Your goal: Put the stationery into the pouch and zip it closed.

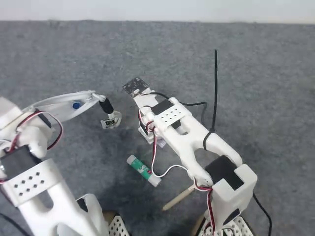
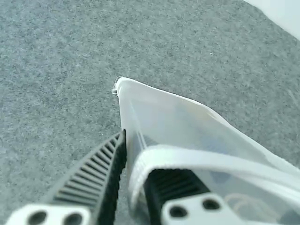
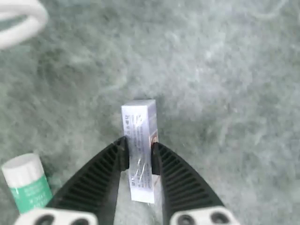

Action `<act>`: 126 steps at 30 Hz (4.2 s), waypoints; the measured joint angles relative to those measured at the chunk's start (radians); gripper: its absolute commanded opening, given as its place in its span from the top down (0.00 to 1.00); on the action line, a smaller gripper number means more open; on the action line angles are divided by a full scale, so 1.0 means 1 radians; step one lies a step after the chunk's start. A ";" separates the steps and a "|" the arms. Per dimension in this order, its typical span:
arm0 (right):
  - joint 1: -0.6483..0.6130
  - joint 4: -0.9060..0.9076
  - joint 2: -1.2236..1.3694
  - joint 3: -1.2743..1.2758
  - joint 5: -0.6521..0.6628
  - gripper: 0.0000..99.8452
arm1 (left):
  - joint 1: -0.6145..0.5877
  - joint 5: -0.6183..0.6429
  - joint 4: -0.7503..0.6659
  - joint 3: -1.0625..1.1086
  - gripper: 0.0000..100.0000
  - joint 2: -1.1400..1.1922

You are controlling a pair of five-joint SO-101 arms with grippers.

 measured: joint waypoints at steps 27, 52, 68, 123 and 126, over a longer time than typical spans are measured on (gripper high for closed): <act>-0.003 0.051 0.077 -0.029 -0.006 0.91 | 0.000 0.000 0.000 0.000 0.99 0.000; -0.048 0.138 -0.368 0.135 -0.003 0.99 | 0.066 0.000 0.000 -0.002 0.99 0.000; -0.150 -0.037 -0.660 0.377 0.000 0.99 | 0.273 0.000 0.034 -0.061 0.99 0.002; -0.135 0.186 -1.178 0.245 0.054 0.99 | 0.345 -0.003 0.064 -0.060 0.99 0.002; -0.135 0.184 -1.217 0.245 0.054 0.99 | 0.345 -0.003 0.055 -0.058 0.99 0.002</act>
